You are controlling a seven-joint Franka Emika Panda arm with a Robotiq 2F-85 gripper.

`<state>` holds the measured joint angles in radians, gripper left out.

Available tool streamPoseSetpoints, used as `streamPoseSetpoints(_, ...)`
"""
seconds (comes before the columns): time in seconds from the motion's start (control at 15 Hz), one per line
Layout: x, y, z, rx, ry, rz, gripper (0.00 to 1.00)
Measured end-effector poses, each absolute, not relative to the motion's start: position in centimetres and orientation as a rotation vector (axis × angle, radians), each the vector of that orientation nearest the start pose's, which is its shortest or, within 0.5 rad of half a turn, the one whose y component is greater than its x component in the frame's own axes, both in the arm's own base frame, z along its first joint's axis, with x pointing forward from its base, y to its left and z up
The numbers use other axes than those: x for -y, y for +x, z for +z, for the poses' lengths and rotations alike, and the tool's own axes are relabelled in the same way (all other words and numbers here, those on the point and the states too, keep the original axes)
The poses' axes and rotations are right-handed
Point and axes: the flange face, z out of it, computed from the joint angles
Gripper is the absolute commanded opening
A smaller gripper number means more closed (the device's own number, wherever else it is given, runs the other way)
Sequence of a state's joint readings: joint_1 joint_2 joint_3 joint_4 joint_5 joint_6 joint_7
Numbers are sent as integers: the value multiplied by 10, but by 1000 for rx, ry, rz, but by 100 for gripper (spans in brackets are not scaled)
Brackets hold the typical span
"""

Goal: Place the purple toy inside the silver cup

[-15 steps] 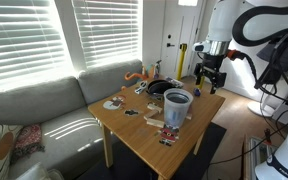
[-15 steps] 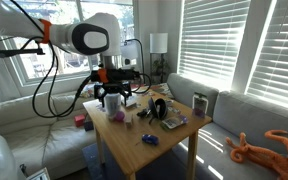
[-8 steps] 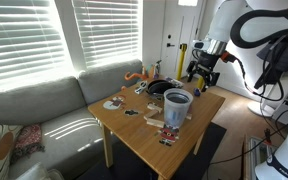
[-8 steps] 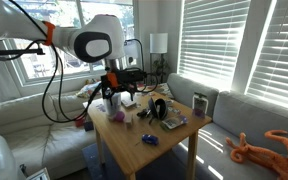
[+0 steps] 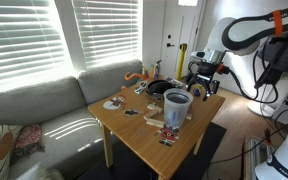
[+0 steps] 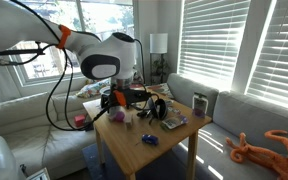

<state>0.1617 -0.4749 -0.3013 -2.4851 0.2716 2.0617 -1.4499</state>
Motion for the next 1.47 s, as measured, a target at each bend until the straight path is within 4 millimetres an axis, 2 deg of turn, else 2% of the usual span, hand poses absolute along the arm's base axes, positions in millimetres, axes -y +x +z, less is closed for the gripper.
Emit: streamPoseSetpoints(1.47, 47, 406, 453, 1633, -2355, -393, 100)
